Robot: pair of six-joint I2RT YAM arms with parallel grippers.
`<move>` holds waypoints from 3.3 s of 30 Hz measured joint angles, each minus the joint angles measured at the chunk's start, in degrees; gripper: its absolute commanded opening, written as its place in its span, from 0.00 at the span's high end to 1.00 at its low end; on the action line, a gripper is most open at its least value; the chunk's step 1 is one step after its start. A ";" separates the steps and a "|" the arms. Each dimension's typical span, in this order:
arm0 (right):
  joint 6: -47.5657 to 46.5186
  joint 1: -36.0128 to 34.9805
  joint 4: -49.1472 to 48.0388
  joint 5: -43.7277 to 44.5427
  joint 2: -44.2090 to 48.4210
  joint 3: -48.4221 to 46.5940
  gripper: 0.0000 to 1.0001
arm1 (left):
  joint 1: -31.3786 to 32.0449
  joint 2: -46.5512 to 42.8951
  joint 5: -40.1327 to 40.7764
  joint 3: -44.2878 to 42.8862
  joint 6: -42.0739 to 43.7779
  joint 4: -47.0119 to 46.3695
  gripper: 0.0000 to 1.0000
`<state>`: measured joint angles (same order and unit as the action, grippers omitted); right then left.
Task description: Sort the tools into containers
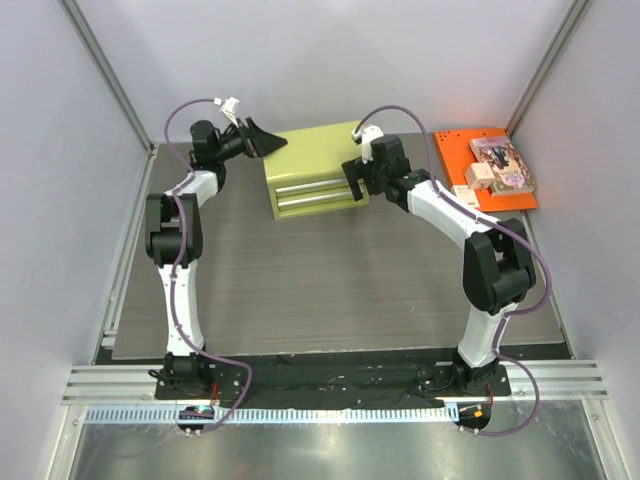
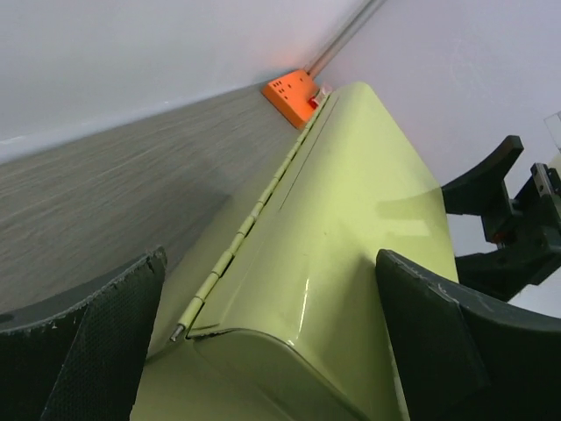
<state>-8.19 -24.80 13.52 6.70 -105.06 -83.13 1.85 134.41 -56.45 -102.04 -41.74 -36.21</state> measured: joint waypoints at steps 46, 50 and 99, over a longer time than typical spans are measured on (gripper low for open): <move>13.00 23.58 -0.50 -6.23 -7.85 -7.91 0.01 | 0.04 -42.56 12.35 33.46 18.62 22.10 0.00; 18.97 24.44 -0.57 -12.44 -13.90 -12.20 0.02 | -1.53 -48.02 13.68 38.45 23.89 27.71 0.00; 20.50 14.14 -5.07 -39.50 -16.35 -0.33 0.04 | -7.98 -63.89 14.45 52.39 31.50 36.11 0.00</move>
<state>12.32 -10.66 8.45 -32.80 -121.40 -83.46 -6.13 70.52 -42.00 -49.65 -10.24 -0.10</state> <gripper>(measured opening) 0.962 0.998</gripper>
